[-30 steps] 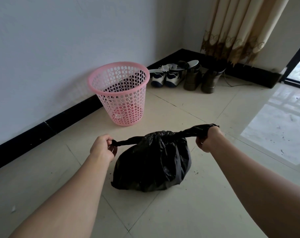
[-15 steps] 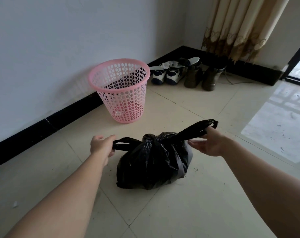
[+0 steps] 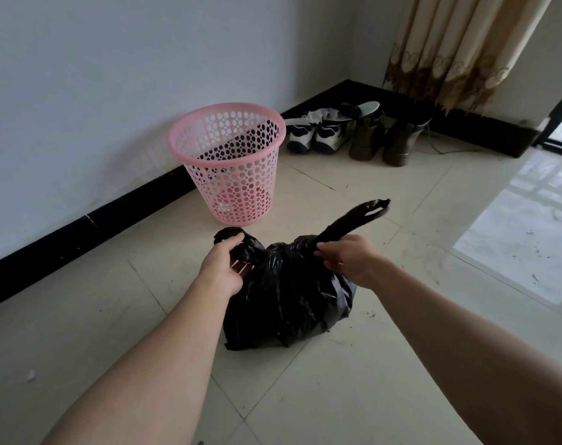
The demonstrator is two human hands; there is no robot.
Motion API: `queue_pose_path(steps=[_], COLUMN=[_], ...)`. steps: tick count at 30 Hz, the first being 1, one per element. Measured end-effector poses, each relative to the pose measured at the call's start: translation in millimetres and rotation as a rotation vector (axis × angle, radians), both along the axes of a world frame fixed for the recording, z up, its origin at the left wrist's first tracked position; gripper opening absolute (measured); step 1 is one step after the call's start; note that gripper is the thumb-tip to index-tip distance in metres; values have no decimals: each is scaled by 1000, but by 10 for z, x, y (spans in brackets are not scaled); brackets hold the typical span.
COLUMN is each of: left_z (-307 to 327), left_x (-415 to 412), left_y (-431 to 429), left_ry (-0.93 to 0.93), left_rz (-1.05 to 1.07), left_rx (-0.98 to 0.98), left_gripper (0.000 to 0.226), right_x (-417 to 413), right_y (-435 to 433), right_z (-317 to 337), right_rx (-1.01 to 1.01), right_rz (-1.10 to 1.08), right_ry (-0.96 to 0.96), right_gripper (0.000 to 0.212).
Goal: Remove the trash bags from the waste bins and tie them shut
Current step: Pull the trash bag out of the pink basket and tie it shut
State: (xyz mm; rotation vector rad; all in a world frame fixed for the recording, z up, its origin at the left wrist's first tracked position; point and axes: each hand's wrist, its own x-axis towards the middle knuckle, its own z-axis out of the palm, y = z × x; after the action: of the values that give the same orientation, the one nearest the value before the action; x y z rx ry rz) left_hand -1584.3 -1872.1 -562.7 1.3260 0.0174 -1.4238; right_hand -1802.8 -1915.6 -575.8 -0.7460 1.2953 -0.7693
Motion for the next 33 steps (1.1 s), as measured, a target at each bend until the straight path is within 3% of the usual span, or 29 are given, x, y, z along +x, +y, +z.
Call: queue_pose_path(steps=[3, 6, 8, 10, 13, 15, 17, 20, 22, 24, 26, 28, 31, 33], left_z=[76, 79, 30, -11, -26, 10, 81, 237, 369, 564, 770, 892, 900, 897], left_x=[-37, -52, -38, -14, 57, 142, 193, 151, 121, 125, 163, 183, 138, 75], left_y=[-11, -18, -48, -91, -182, -241, -266, -277, -313, -342, -337, -352, -411, -420], left_ry=[31, 67, 29, -37, -87, -98, -80, -201, -384, -454, -508, -605, -725, -694], left_rz=[-55, -39, 10, 44, 72, 119, 187, 207, 106, -97, -353, -529, -591, -645], left_rx=[-1, -29, 19, 69, 88, 79, 41, -10, -78, -190, -277, -330, -341, -337], left_gripper=[24, 11, 7, 7, 5, 9, 11, 11, 13, 13, 17, 18, 25, 28], right_x=[217, 317, 354, 409, 497, 492, 457, 385, 324, 267, 241, 243, 275, 300], right_y=[55, 66, 61, 70, 95, 64, 6, -78, -120, -140, -134, -104, -3, 91], right_z=[-64, 99, 247, 367, 539, 602, 583, 466, 395, 339, 287, 263, 283, 290], right_rx=[-260, -448, -548, -577, -380, -292, -339, -526, -559, -485, -431, -413, -337, -378], right_rz=[-3, -30, -50, -70, -117, -135, -94, 47, 203, 391, 556, 654, 782, 846], right_ry=[310, 375, 379, 298, -127, -251, -113, 406, 727, 924, 1039, 1012, 954, 1162], right_gripper=[21, 36, 34, 28, 20, 21, 20, 18, 19, 21, 22, 31, 63, 84])
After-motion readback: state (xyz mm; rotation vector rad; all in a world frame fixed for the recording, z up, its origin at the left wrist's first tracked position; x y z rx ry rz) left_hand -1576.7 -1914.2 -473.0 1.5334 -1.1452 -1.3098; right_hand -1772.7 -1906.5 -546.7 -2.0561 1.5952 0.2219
